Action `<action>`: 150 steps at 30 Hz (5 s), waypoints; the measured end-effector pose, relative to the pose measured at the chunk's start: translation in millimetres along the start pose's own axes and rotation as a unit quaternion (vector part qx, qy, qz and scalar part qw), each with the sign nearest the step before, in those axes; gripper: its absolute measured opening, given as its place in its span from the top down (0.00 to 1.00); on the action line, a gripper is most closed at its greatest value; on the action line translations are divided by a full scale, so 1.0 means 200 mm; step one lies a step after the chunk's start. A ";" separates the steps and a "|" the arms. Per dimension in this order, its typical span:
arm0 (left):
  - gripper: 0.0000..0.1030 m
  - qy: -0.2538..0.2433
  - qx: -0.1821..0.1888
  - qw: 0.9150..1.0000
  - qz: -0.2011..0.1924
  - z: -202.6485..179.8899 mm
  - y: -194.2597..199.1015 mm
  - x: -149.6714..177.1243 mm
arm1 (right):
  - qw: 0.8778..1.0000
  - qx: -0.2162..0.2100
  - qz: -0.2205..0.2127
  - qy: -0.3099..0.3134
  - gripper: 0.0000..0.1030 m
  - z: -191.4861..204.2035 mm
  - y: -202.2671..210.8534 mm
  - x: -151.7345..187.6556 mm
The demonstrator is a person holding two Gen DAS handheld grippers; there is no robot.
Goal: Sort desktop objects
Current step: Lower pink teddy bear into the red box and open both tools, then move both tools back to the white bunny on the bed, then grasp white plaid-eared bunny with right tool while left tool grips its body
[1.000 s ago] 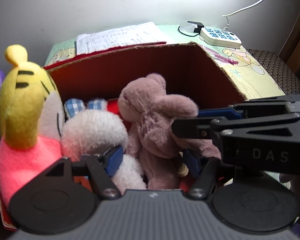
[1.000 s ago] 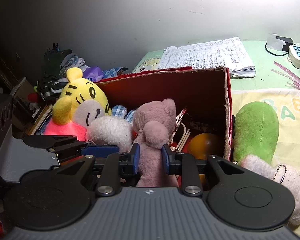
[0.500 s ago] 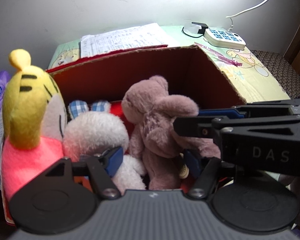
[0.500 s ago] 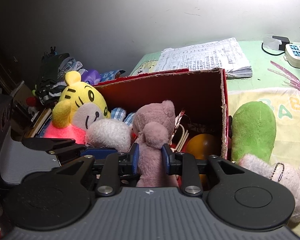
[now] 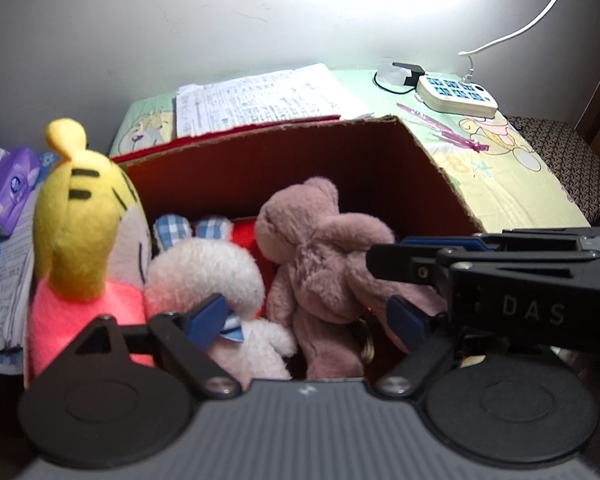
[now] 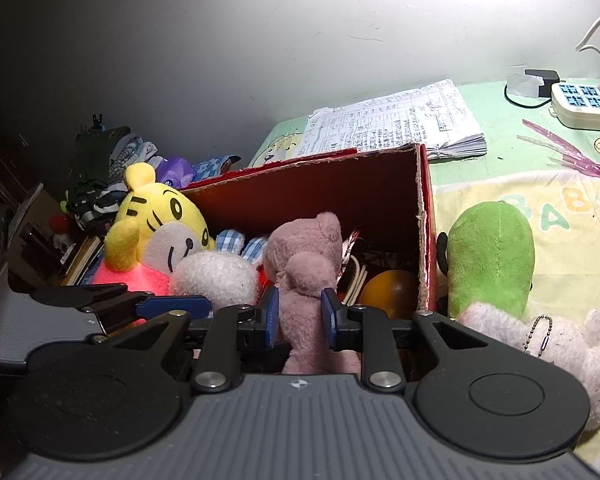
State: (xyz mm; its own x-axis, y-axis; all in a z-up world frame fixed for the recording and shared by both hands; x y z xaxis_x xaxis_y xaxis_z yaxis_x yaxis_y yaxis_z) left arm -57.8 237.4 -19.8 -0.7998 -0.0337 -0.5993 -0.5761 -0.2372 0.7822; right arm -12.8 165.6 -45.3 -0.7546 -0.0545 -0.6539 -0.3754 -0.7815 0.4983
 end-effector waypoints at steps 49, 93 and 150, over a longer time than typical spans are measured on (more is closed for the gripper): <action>0.08 -0.005 -0.050 0.999 -0.009 -0.05 0.03 0.06 | 0.998 -0.015 -0.055 -0.022 0.78 -0.03 0.15 0.13; 0.07 0.028 0.001 0.998 -0.060 -0.31 0.44 0.19 | 0.992 -0.052 -0.106 -0.042 0.72 -0.43 0.72 0.34; 0.27 0.044 0.116 0.988 0.093 -0.69 0.01 0.50 | 0.948 -0.219 0.080 -0.216 0.66 -0.65 0.52 0.57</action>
State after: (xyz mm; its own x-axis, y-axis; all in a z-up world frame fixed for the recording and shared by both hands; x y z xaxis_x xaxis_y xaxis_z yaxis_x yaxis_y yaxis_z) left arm -116.7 100.3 -102.0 -0.8833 -0.1423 -0.4467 -0.4524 0.0088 0.8918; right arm -66.9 -2.2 -142.2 -0.9686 -0.0087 -0.2486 -0.0491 -0.9731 0.2250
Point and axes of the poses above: each gripper's, at about its wrist camera, not at the fingertips, and y roughly against the way its jaws point, z to its left, x to its underside, the point moved 4 cm from there along -y, roughly the way its jaws point, and after that the axes turned 15 degrees about -x, right-handed, at the moved point
